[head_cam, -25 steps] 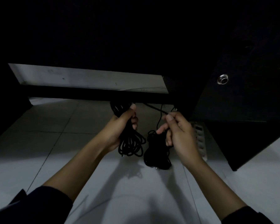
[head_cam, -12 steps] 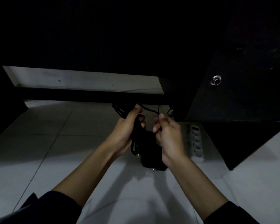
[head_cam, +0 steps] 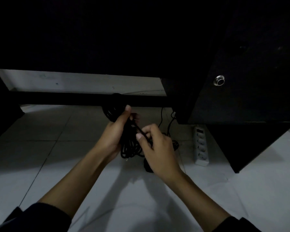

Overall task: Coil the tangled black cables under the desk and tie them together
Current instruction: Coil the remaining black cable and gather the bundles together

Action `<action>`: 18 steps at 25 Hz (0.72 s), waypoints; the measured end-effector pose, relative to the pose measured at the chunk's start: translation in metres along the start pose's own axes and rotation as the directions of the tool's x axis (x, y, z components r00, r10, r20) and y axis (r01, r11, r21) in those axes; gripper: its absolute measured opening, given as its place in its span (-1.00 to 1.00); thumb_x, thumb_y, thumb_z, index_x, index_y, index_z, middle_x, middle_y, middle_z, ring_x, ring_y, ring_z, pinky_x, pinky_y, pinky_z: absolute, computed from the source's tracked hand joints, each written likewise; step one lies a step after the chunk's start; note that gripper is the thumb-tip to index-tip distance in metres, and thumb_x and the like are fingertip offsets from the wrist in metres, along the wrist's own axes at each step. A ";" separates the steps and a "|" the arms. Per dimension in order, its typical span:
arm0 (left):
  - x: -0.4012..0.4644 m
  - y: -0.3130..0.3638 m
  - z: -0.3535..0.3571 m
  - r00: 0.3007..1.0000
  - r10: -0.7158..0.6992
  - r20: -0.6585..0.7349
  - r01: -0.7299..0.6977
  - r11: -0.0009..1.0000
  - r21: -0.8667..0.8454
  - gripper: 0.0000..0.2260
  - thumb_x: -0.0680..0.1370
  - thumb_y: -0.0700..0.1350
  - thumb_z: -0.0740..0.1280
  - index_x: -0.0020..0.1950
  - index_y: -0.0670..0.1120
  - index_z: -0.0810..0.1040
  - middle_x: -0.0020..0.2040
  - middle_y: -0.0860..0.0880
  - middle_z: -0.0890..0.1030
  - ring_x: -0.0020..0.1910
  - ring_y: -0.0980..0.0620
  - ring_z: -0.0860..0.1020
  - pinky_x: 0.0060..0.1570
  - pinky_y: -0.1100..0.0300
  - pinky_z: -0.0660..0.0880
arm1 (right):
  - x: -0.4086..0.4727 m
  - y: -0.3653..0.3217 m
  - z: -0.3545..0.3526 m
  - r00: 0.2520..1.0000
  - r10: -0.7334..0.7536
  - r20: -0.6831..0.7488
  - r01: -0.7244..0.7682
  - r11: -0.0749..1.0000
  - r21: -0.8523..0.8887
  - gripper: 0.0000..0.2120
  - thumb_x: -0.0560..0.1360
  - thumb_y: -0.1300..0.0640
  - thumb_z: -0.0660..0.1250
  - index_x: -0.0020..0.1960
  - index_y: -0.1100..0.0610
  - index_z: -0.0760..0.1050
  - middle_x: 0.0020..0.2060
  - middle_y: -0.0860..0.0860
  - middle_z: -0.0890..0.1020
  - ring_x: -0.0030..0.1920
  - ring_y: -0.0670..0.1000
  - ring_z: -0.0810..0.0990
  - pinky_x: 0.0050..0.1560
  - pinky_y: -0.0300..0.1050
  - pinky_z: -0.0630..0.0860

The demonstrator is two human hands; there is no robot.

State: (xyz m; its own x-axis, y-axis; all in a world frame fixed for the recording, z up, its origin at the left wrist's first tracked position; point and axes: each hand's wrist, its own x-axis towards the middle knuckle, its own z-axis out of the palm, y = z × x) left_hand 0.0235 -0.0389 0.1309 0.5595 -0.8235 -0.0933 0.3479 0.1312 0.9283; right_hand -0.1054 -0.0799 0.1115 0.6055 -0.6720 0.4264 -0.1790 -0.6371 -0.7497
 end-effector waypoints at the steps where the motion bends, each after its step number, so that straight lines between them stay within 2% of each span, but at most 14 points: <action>1: 0.003 0.002 -0.006 1.000 -0.007 0.003 0.007 0.999 -0.042 -0.72 0.60 0.06 0.22 -0.20 -0.09 0.48 -0.26 -0.03 0.62 -0.10 0.03 0.66 -0.08 0.21 0.55 | -0.006 0.009 0.000 0.999 0.000 0.040 0.000 1.000 -0.002 -0.91 0.60 0.07 0.24 -0.05 0.07 0.41 -0.41 -0.13 0.44 -0.37 -0.11 0.48 -0.42 -0.35 0.31; 3: 0.004 0.006 -0.014 0.998 -0.018 0.057 0.024 0.995 -0.101 -0.71 0.61 0.05 0.20 -0.24 -0.08 0.39 -0.41 -0.01 0.50 -0.27 0.00 0.64 -0.05 0.12 0.56 | -0.017 0.032 0.001 0.989 0.007 0.149 0.000 0.999 -0.048 -0.89 0.61 0.07 0.23 -0.09 0.03 0.36 -0.40 -0.12 0.41 -0.37 -0.12 0.42 -0.37 -0.34 0.28; 4: 0.004 0.007 -0.017 0.997 -0.022 0.080 0.029 0.996 -0.082 -0.70 0.62 0.05 0.19 -0.25 -0.07 0.37 -0.46 0.01 0.42 -0.40 0.02 0.56 -0.12 0.12 0.57 | -0.022 0.045 0.001 0.979 -0.003 0.206 0.026 0.994 -0.109 -0.88 0.61 0.06 0.21 -0.10 0.02 0.35 -0.35 -0.12 0.43 -0.32 -0.13 0.43 -0.30 -0.29 0.33; 6: 0.003 0.007 -0.018 0.993 -0.032 0.113 0.030 0.999 0.022 -0.71 0.62 0.03 0.19 -0.25 -0.07 0.35 -0.50 0.02 0.32 -0.53 0.06 0.40 -0.29 0.17 0.54 | -0.030 0.069 0.003 0.963 -0.041 0.268 0.120 0.951 -0.286 -0.85 0.60 0.03 0.16 -0.08 0.05 0.43 -0.23 -0.08 0.53 -0.17 -0.09 0.46 -0.13 -0.14 0.41; 8: 0.001 0.009 -0.017 0.987 -0.071 0.147 0.056 0.992 0.110 -0.72 0.62 0.02 0.19 -0.24 -0.07 0.35 -0.51 0.03 0.28 -0.56 0.08 0.33 -0.39 0.23 0.50 | -0.034 0.089 0.004 0.963 -0.089 0.256 0.210 0.842 -0.497 -0.78 0.54 0.02 0.15 -0.07 0.08 0.53 -0.14 -0.07 0.60 -0.02 -0.05 0.42 -0.09 -0.05 0.47; 10: 0.000 0.010 -0.017 0.976 -0.122 0.179 0.091 0.981 0.173 -0.72 0.63 0.00 0.19 -0.24 -0.08 0.35 -0.51 0.02 0.28 -0.57 0.08 0.30 -0.43 0.23 0.48 | -0.031 0.096 0.005 0.979 -0.125 0.163 0.197 0.794 -0.575 -0.77 0.53 0.06 0.17 -0.05 0.09 0.58 -0.02 -0.02 0.59 0.03 -0.02 0.38 -0.08 -0.08 0.49; 12: 0.000 0.009 -0.018 0.965 -0.182 0.190 0.139 0.966 0.219 -0.73 0.63 -0.02 0.21 -0.24 -0.09 0.35 -0.50 0.00 0.30 -0.58 0.07 0.30 -0.44 0.22 0.47 | -0.023 0.089 0.004 0.999 -0.015 0.045 0.034 0.889 -0.457 -0.84 0.56 0.21 0.24 0.03 0.16 0.60 0.05 0.05 0.46 0.01 -0.04 0.36 0.03 -0.39 0.37; 13: -0.001 0.007 -0.018 0.959 -0.208 0.190 0.159 0.957 0.243 -0.73 0.62 -0.02 0.21 -0.24 -0.10 0.36 -0.49 -0.01 0.32 -0.58 0.07 0.32 -0.44 0.22 0.47 | -0.018 0.084 0.003 0.998 0.056 0.018 -0.046 0.931 -0.361 -0.84 0.55 0.29 0.27 0.06 0.19 0.61 0.03 0.05 0.41 -0.01 -0.07 0.37 0.00 -0.55 0.28; 14: -0.001 0.003 -0.018 0.958 -0.224 0.179 0.170 0.947 0.274 -0.74 0.62 -0.02 0.23 -0.23 -0.10 0.37 -0.46 -0.03 0.36 -0.57 0.06 0.34 -0.44 0.22 0.47 | -0.012 0.079 0.003 0.994 0.106 0.004 -0.101 0.954 -0.282 -0.81 0.54 0.34 0.28 0.07 0.20 0.62 0.00 0.04 0.42 -0.03 -0.09 0.40 -0.03 -0.62 0.24; 16: -0.002 -0.005 -0.016 0.961 -0.244 0.129 0.187 0.920 0.345 -0.78 0.60 -0.02 0.25 -0.15 -0.12 0.43 -0.36 -0.06 0.49 -0.54 0.06 0.43 -0.45 0.23 0.48 | -0.004 0.071 0.004 0.995 0.096 -0.028 -0.099 0.976 -0.193 -0.77 0.52 0.39 0.29 0.07 0.20 0.65 -0.05 0.03 0.53 -0.05 -0.10 0.50 -0.04 -0.62 0.27; 18: -0.003 -0.014 -0.014 0.961 -0.265 0.082 0.216 0.900 0.379 -0.79 0.60 0.00 0.27 0.01 -0.14 0.51 -0.17 -0.06 0.61 -0.46 0.07 0.54 -0.44 0.26 0.51 | -0.002 0.061 0.006 0.998 0.054 -0.029 -0.056 0.994 -0.099 -0.75 0.50 0.40 0.28 0.05 0.20 0.66 -0.04 0.03 0.61 -0.03 -0.18 0.55 -0.02 -0.58 0.33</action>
State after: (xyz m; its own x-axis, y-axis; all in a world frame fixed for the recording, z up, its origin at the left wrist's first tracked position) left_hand 0.0272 -0.0303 0.1133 0.3840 -0.8711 -0.3062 0.1488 -0.2689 0.9516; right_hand -0.1125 -0.1149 0.0619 0.5722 -0.7158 0.4002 -0.2884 -0.6325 -0.7189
